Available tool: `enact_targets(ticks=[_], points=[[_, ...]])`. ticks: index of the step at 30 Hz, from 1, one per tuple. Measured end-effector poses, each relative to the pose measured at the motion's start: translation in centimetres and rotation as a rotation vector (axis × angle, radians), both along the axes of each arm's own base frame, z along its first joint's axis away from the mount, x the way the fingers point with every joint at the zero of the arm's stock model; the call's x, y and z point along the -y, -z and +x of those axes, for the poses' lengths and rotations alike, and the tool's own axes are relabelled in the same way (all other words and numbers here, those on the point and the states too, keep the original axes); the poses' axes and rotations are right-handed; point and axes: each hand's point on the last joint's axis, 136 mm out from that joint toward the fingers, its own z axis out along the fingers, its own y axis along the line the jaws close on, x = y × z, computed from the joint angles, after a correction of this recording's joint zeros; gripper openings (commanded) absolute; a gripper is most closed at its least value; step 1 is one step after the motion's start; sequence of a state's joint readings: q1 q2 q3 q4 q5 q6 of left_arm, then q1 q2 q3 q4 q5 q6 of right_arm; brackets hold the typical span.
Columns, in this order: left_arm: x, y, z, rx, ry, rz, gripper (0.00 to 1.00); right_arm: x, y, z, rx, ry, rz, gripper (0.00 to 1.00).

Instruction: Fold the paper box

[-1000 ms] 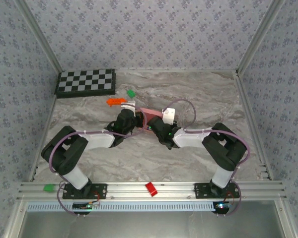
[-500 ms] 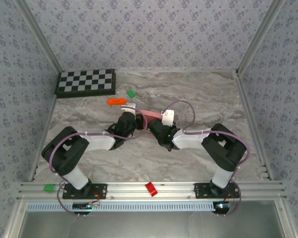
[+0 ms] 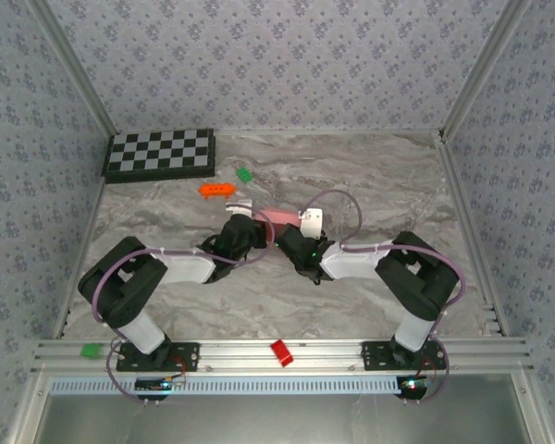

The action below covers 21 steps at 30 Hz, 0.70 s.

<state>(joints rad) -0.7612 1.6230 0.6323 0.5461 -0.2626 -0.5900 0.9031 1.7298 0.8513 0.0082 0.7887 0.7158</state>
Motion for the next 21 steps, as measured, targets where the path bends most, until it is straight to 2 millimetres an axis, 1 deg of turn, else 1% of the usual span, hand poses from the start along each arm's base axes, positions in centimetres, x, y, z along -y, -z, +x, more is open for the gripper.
enact_targets(ticks=[3, 4, 8, 13, 19, 21], points=[[-0.6, 1.6, -0.9, -0.053, 0.002, 0.044, 0.09, -0.2, 0.2, -0.2, -0.029, -0.013, -0.005, 0.27], [-0.7, 1.9, -1.0, -0.059, 0.001, 0.049, 0.09, -0.2, 0.3, -0.4, -0.041, -0.017, -0.008, 0.27], [-0.7, 1.8, -1.0, -0.059, 0.001, 0.049, 0.11, -0.4, 0.7, -0.8, -0.085, -0.035, -0.018, 0.28], [-0.8, 1.8, -1.1, -0.060, -0.002, 0.053, 0.11, -0.6, 0.5, -0.9, -0.109, -0.047, -0.025, 0.29], [-1.1, 1.7, -1.4, -0.072, -0.001, 0.066, 0.14, -0.6, -0.4, -1.1, -0.115, -0.066, -0.027, 0.30], [-1.4, 1.6, -1.6, -0.076, -0.001, 0.076, 0.15, -0.6, -0.8, -1.2, -0.112, -0.073, -0.026, 0.33]])
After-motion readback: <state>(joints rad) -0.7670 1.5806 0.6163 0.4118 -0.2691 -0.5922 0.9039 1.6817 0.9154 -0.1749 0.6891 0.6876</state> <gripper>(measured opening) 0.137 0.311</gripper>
